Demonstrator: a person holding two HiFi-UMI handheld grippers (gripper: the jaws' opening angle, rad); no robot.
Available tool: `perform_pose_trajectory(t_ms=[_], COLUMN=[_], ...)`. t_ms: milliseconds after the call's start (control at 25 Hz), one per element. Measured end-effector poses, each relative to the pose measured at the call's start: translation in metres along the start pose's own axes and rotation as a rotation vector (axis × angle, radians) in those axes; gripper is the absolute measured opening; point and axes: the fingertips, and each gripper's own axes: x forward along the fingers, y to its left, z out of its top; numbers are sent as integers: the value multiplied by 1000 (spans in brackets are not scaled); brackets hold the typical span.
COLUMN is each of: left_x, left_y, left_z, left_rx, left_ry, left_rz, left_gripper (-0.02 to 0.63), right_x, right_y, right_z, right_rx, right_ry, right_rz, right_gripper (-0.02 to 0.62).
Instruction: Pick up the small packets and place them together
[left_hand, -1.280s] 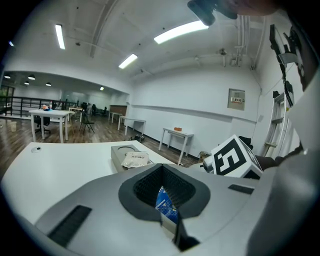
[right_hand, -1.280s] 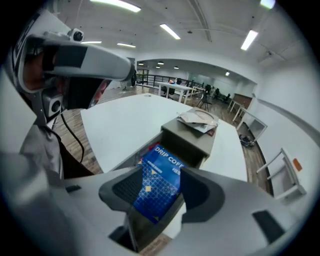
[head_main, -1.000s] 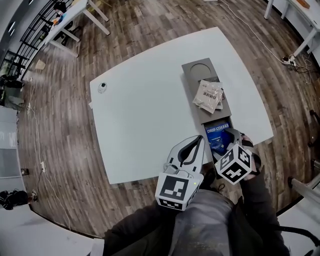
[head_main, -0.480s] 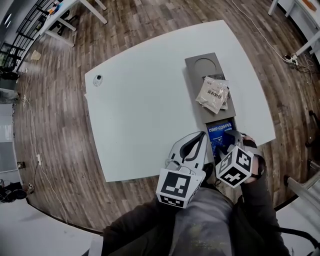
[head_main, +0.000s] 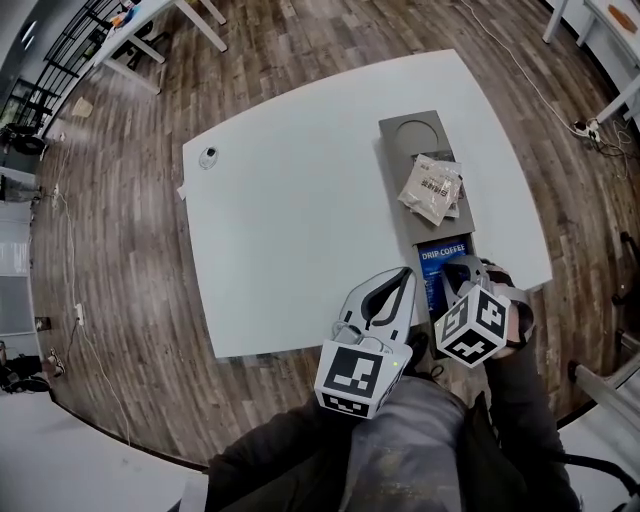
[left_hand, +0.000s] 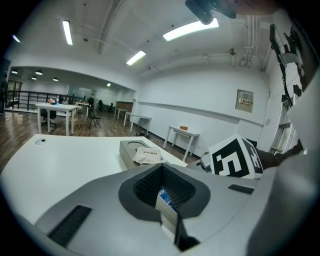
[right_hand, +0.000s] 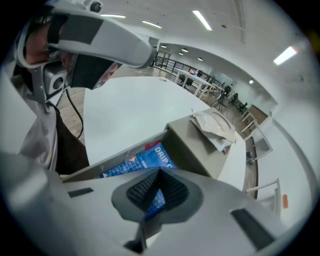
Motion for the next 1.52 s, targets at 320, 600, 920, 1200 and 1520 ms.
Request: perform_pose_trajectory(t_ms=[320,600,920,1200,1520], left_x=[-11,-12,-6,-9,-19], left_y=[20,23,34,32,10], left_z=[-1,-3,-2,0,7], left_rx=[-16,-33,-51,-37,4], left_ry=[-12,-9,-7,-10,-35], left_rz=[58,58,67,63,46], left_gripper=[3,3,3,3,3], right_x=[12,12,15,15,-16], right_y=[17,31,26,8,-1], right_z=[1,1,-2,-1,4], right_rx=[-72,-89,-133,-104,-22], right_ry=[38,29,80,62,-28], right_rz=[83,254,214,90,-18], right_gripper=[2,325,254,38,32])
